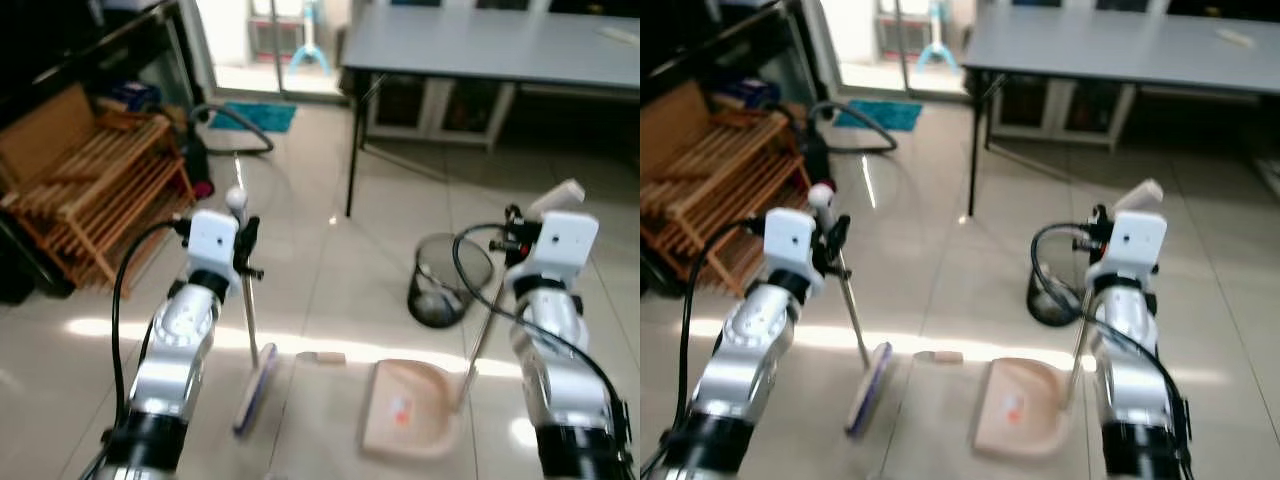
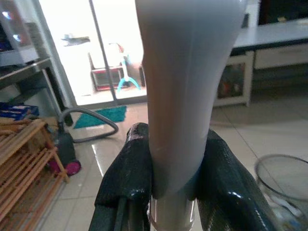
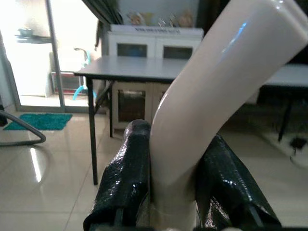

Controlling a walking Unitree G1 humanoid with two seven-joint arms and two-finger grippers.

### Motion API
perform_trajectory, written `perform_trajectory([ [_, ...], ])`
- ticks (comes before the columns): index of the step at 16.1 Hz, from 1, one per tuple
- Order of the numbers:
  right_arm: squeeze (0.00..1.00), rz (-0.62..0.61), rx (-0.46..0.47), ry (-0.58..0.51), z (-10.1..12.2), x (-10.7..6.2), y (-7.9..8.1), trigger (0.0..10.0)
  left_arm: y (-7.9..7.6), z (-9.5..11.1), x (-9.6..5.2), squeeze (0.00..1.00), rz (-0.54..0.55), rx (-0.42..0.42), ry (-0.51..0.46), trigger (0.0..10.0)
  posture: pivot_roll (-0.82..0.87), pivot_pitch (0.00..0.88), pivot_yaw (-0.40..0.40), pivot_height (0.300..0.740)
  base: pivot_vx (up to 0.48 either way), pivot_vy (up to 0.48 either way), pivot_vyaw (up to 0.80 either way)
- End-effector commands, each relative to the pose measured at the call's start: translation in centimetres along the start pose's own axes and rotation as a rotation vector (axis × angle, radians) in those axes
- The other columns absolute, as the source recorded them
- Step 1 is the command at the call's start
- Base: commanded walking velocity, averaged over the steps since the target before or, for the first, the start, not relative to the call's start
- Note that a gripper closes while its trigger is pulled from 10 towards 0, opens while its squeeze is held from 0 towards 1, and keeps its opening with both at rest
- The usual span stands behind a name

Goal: Sweep floor

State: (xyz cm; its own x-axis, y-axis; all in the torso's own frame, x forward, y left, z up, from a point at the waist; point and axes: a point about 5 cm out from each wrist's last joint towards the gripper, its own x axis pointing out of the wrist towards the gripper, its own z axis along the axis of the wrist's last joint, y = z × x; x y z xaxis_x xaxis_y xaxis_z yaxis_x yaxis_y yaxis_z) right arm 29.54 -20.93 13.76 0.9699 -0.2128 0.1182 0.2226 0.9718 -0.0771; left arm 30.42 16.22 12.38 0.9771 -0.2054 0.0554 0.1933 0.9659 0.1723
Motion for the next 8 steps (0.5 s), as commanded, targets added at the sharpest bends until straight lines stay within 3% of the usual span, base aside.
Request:
perform_trajectory([
  [1, 0.00, 0.019, 0.041, -0.054, 0.90, 0.34, 0.89, 10.0, 1.01, 0.93, 0.20, 0.00, 0.026, 0.049, -0.036, 10.0, 0.02, 0.004, 0.039, 0.740, 0.360, 0.000, 0.00],
  [5, 0.00, 0.015, 0.000, -0.050, 0.77, 0.33, 0.81, 10.0, 0.94, 0.96, 0.25, 0.00, 0.023, 0.048, -0.040, 10.0, 0.02, 0.006, 0.042, 0.740, 0.367, 0.000, 0.00],
  [7, 0.00, -0.011, -0.018, -0.062, 0.90, 0.32, 0.58, 10.0, 0.86, 0.98, 0.26, 0.00, 0.018, 0.049, -0.043, 10.0, 0.02, 0.003, 0.043, 0.740, 0.366, 0.000, 0.80],
  [8, 0.00, -0.023, 0.004, -0.075, 1.00, 0.32, 0.42, 10.0, 0.87, 0.98, 0.27, 0.00, 0.018, 0.050, -0.043, 10.0, 0.02, 0.005, 0.043, 0.740, 0.364, 0.000, 0.00],
])
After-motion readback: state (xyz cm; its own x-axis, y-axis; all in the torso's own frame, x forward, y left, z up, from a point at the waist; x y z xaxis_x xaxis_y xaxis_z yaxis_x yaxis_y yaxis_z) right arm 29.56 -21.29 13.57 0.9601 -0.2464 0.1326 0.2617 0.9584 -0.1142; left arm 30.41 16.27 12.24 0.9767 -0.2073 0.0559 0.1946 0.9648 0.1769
